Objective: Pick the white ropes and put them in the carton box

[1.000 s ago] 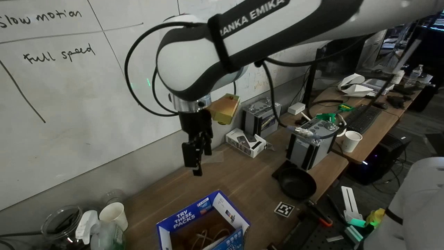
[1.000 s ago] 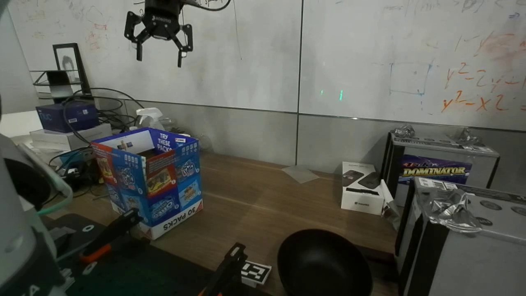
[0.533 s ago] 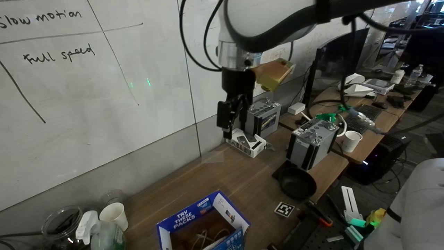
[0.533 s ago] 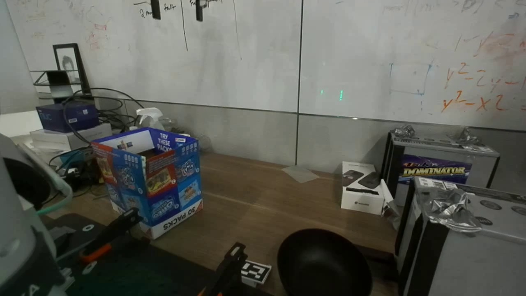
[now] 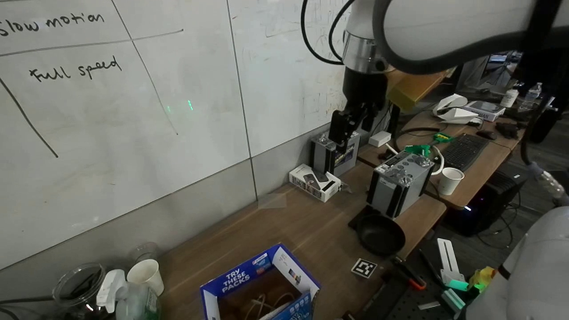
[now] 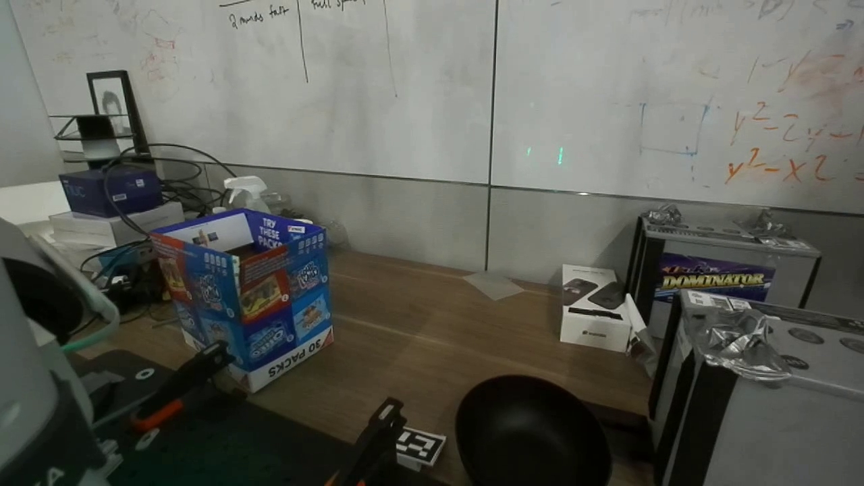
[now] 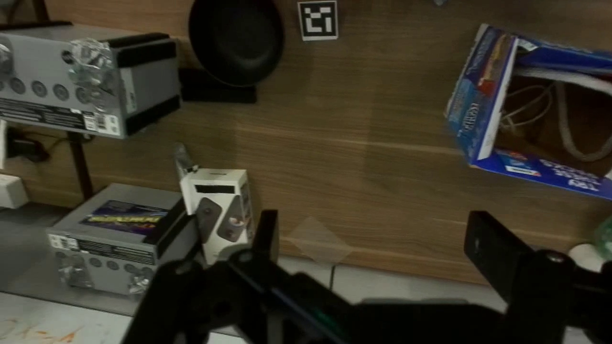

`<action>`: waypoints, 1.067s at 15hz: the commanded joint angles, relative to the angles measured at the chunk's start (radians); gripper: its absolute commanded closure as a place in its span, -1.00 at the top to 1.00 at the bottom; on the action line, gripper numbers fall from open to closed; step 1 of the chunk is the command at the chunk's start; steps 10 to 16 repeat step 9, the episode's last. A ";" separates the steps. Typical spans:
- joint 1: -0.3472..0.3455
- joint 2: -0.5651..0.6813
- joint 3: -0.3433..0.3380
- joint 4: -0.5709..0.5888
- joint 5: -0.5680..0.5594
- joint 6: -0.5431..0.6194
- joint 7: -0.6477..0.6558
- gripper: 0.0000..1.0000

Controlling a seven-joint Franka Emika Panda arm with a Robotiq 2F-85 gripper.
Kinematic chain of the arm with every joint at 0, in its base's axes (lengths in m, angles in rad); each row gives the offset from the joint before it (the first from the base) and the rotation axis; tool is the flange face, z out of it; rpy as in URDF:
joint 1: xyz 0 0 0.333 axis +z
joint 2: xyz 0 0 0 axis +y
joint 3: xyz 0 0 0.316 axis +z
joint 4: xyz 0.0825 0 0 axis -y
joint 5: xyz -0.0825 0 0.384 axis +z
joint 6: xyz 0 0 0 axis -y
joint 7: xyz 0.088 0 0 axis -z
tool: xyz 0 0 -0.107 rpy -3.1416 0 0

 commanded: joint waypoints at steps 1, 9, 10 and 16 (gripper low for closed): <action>-0.051 -0.084 0.037 -0.065 -0.083 -0.006 0.110 1.00; -0.050 -0.077 0.023 -0.080 -0.105 -0.053 0.138 1.00; -0.050 -0.077 0.023 -0.080 -0.105 -0.053 0.138 1.00; -0.050 -0.077 0.023 -0.080 -0.105 -0.053 0.138 1.00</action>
